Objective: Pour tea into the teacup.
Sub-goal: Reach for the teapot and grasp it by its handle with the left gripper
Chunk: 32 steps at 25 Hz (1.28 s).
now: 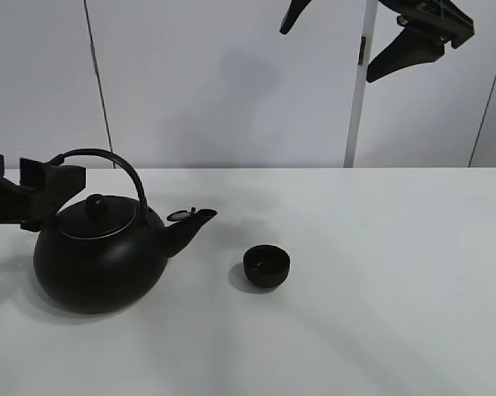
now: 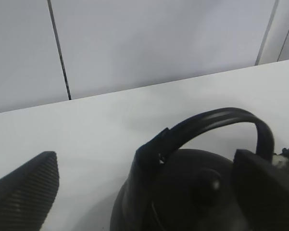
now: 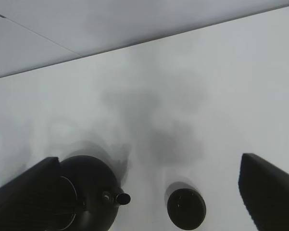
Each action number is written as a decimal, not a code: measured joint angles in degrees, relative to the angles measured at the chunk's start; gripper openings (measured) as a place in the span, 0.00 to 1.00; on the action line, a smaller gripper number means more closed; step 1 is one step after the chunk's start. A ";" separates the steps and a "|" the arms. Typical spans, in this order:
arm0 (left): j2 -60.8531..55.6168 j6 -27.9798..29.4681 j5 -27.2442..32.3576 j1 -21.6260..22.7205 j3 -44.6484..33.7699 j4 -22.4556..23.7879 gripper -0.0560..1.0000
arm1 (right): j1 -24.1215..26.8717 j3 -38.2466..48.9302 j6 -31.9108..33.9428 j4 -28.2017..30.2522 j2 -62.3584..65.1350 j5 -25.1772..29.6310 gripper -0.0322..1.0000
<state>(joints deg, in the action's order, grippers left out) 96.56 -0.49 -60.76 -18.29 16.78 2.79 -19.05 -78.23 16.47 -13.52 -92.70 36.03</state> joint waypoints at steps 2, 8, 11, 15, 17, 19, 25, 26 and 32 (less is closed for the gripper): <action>1.58 0.00 -1.31 0.13 0.01 -0.43 0.71 | 0.00 0.00 0.00 0.00 0.00 0.00 0.70; 4.92 0.06 -4.03 0.25 0.57 -2.79 0.71 | 0.00 0.00 0.00 0.00 0.00 0.00 0.70; 6.47 0.11 -4.10 0.25 1.78 -3.23 0.71 | 0.00 0.00 0.00 0.00 0.00 0.00 0.70; 7.51 0.11 -4.22 0.31 3.38 -3.33 0.71 | 0.00 0.00 0.00 0.00 0.00 0.00 0.70; 8.10 0.11 -4.44 0.45 4.11 -3.33 0.71 | 0.00 0.00 0.00 0.00 0.00 0.00 0.70; 9.19 0.11 -4.57 0.45 4.83 -3.33 0.71 | 0.00 0.00 0.00 0.00 0.00 0.00 0.70; 10.11 0.11 -4.64 0.72 5.72 -3.37 0.71 | 0.00 0.00 0.00 0.00 0.00 0.00 0.70; 10.11 0.11 -4.64 0.72 5.74 -3.37 0.71 | 0.00 0.00 0.00 0.00 0.00 0.00 0.70; 11.38 0.11 -4.97 0.72 5.74 -3.37 0.64 | 0.00 0.00 0.00 0.00 0.00 0.00 0.70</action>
<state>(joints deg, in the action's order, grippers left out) 107.94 -0.38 -65.73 -17.57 22.53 -0.58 -19.05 -78.23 16.47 -13.52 -92.70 36.03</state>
